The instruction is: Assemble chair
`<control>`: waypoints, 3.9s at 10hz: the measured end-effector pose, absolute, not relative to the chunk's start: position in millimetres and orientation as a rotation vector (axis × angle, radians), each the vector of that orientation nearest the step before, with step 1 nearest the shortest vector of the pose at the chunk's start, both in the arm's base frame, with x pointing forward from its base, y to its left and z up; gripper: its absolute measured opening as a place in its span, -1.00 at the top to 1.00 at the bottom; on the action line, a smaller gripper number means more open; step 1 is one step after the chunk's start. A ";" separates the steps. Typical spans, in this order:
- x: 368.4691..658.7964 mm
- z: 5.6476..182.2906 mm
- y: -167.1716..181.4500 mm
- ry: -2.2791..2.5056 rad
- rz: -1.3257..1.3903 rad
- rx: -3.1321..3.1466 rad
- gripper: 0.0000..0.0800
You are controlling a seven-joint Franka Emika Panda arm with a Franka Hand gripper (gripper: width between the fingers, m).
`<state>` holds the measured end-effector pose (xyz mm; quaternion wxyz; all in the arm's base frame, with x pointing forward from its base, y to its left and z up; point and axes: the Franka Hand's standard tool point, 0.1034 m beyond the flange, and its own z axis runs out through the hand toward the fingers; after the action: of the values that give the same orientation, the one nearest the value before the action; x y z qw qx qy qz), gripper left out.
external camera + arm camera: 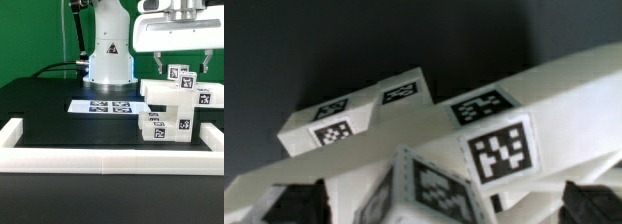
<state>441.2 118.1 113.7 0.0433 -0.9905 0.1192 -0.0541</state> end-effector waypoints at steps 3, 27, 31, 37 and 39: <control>441.4 113.8 117.0 -0.064 -0.183 -3.066 -0.62; 448.9 116.4 108.5 0.285 -0.180 -3.052 0.28; 448.6 116.5 109.6 0.654 -0.162 -2.974 0.28; 447.9 116.4 112.3 0.948 -0.144 -2.881 0.27; 447.2 117.5 117.1 0.834 -0.153 -2.919 -0.48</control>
Offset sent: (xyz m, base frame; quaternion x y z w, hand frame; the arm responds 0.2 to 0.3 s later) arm 0.0002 0.0010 0.0043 -0.0020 0.0006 -0.1336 0.9910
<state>447.2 117.1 117.5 0.0510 -0.9591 0.2740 -0.0501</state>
